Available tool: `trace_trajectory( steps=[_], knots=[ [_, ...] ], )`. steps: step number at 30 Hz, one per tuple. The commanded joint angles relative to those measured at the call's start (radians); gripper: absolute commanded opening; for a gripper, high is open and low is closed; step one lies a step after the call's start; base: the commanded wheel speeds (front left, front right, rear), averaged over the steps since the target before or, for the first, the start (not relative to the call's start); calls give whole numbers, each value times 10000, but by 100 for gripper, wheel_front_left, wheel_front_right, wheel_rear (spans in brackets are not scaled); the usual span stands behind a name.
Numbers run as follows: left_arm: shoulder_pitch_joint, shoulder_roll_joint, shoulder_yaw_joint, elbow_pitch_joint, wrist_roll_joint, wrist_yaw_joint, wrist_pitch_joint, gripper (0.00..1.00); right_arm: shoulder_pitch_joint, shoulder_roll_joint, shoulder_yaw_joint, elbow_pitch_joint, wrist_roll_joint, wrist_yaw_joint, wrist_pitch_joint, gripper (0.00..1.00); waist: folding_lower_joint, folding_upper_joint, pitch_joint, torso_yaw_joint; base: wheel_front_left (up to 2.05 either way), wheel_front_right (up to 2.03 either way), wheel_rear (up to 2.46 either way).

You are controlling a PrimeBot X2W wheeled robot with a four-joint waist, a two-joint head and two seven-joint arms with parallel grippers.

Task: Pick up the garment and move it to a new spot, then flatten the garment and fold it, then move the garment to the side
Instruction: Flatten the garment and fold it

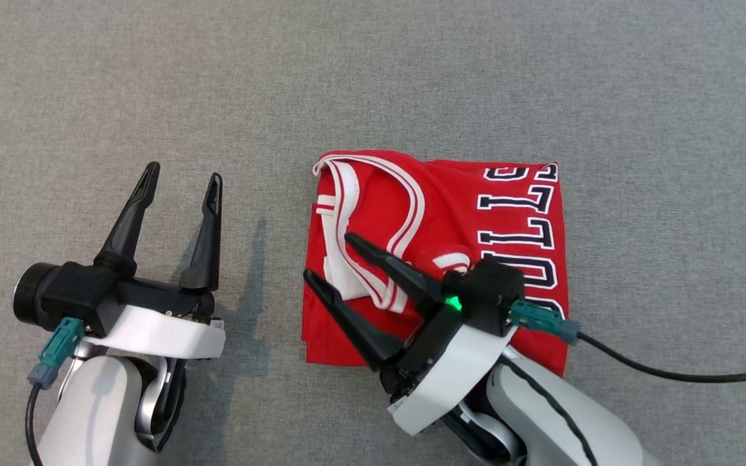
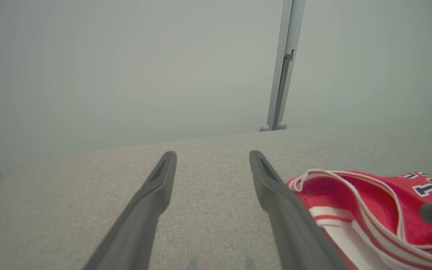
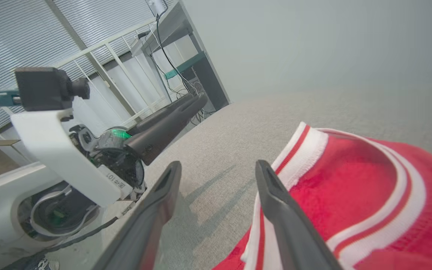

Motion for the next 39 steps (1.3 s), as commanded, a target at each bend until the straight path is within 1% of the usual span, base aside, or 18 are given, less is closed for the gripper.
trace_trajectory(
  steps=[1, 4, 7, 11, 14, 17, 18, 19, 20, 22, 24, 25, 27, 30, 39],
  knots=[
    [-142, 22, 68, 30, 83, -25, -41, 100, -150, -37, -108, -174, 42, 0, -187, 100, 0, -1, -48, -41, 0, 0, 0],
    [-31, 24, 123, 60, 109, -24, -41, 100, -6, -60, -518, -742, 29, 0, -435, 100, 0, -1, -164, -111, 0, 0, 0],
    [88, 14, 170, 96, 136, 1, -40, 100, 399, -322, -1222, -1594, 206, 0, -537, 100, 0, -1, -304, -166, 0, 0, 0],
    [225, 6, 263, 127, 170, 88, -41, 100, 1108, -756, -2656, -2655, -13, 0, -502, 100, 0, -1, -523, -245, 0, 0, 0],
    [342, 11, 321, 129, 190, 163, -40, 100, 1701, -938, -4031, -3192, -307, 0, -294, 100, 0, -1, -660, -299, 0, 0, 0],
    [417, 35, 364, 129, 198, 215, -40, 100, 2250, -1003, -5368, -3451, -754, 0, -30, 100, 0, -1, -784, -345, 0, 0, 0],
    [485, 68, 406, 111, 196, 256, -42, 100, 2599, -1038, -6232, -3507, -1021, 0, 147, 100, 0, -1, -877, -375, 0, 0, 0],
    [546, 79, 411, 111, 191, 279, -42, 100, 2778, -1106, -6667, -3481, -1251, -2, 238, 100, 0, -1, -920, -391, 0, 0, 0],
    [546, 79, 411, 111, 191, 279, -42, 100, 2778, -1106, -6667, -3481, -1251, -2, 238, 100, 0, -1, -920, -391, 0, 0, 0],
    [619, 96, 425, 113, 182, 330, -36, 100, 3127, -1083, -7413, -3376, -1481, 0, 392, 100, 0, -1, -1014, -419, 0, 0, 0],
    [671, 139, 433, 96, 179, 355, -2, 100, 3453, -1218, -8108, -3222, -1982, 0, 587, 100, 0, -1, -1101, -434, 0, 0, 0],
    [714, 146, 426, 75, 176, 372, 15, 100, 3548, -1112, -8326, -3201, -1985, 0, 627, 100, 0, -1, -1137, -440, 0, 0, 0],
    [795, 189, 435, 39, 164, 422, 63, 100, 3754, -1125, -8719, -3149, -2305, 0, 757, 100, 0, -1, -1178, -454, 0, 0, 0],
    [856, 222, 441, -65, 136, 457, 102, 100, 3913, -993, -8959, -3199, -2445, 0, 850, 100, 0, -1, -1217, -478, 0, 0, 0],
    [911, 270, 359, -259, 93, 550, 244, 100, 3924, -799, -9022, -3379, -2653, 0, 1138, 100, 0, -1, -1197, -485, 0, 0, 0]
  ],
)
